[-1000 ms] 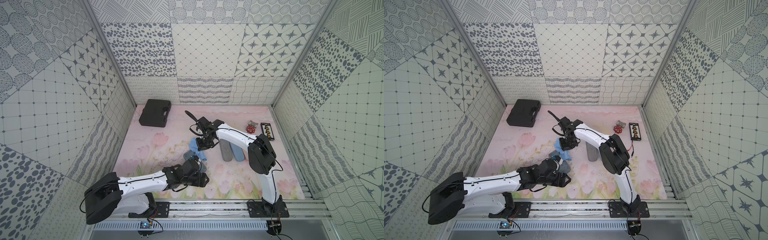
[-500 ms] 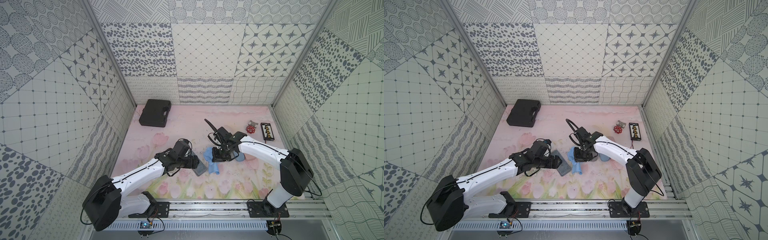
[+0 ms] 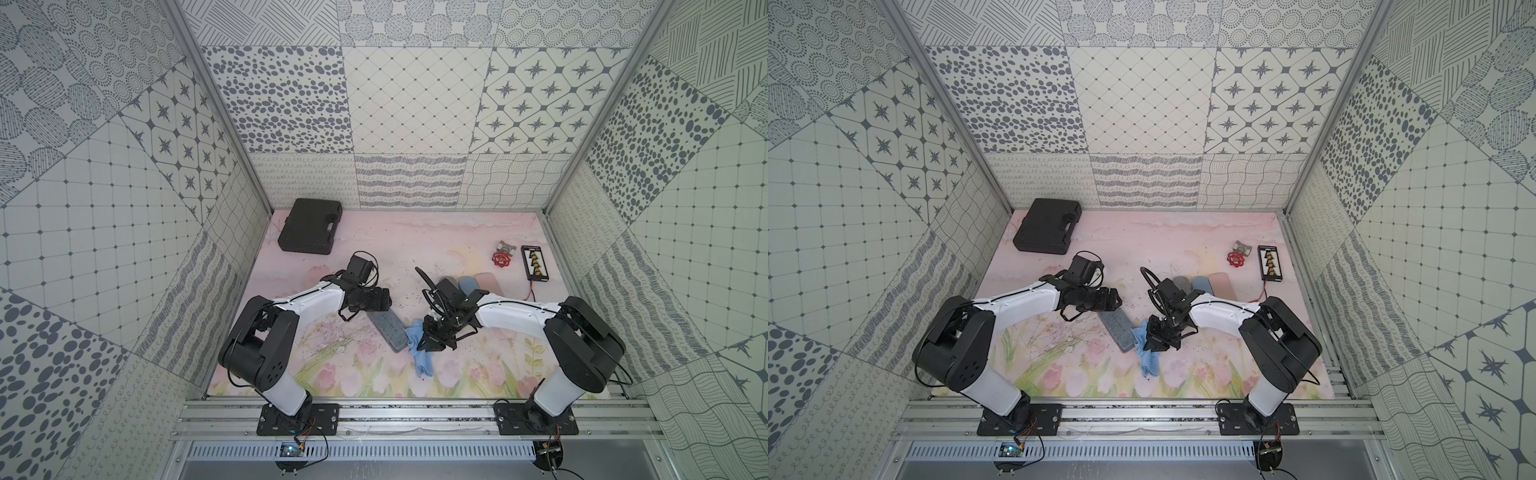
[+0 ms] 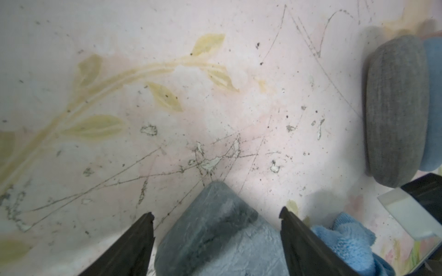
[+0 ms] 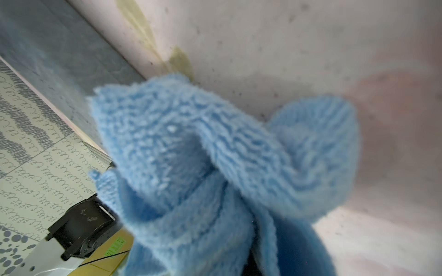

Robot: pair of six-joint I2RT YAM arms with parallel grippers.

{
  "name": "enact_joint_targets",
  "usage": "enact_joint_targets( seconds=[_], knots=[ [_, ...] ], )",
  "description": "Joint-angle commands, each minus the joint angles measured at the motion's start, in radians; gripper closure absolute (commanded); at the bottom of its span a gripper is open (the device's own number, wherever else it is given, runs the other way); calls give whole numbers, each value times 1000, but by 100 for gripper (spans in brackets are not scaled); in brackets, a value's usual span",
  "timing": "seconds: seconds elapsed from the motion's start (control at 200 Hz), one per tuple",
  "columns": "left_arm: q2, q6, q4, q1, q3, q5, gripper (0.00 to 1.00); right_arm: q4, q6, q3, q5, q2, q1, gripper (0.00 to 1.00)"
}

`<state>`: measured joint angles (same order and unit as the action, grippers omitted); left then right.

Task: Wipe the eyeglass case
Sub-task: Adjust the eyeglass case at the center of the board.

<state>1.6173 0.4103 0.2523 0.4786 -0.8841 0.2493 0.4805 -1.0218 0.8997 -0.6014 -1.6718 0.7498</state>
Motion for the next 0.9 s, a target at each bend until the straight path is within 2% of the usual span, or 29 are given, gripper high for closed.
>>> enact_joint_targets(
  seconds=[0.0,0.265,0.395,0.5,0.62,0.735,0.821,0.896],
  knots=[
    [-16,-22,-53,-12,41,76,14,-126,-58,58,-35,-37,-21,100],
    [-171,91,-103,-14,198,105,16,-129,-10,240,-18,-160,-106,100],
    [-251,229,-210,-2,310,175,19,-39,94,340,-19,-207,-141,100],
    [-331,326,-257,54,401,162,21,117,247,445,-5,-251,-161,100],
    [-411,402,-230,152,473,99,21,302,416,543,104,-280,-166,100],
    [-490,448,-156,227,504,55,21,408,506,588,253,-271,-168,100],
    [-550,443,-69,245,503,13,21,462,553,612,349,-252,-170,100],
    [-594,392,13,245,475,-34,19,498,585,634,419,-230,-169,100]
  ],
)
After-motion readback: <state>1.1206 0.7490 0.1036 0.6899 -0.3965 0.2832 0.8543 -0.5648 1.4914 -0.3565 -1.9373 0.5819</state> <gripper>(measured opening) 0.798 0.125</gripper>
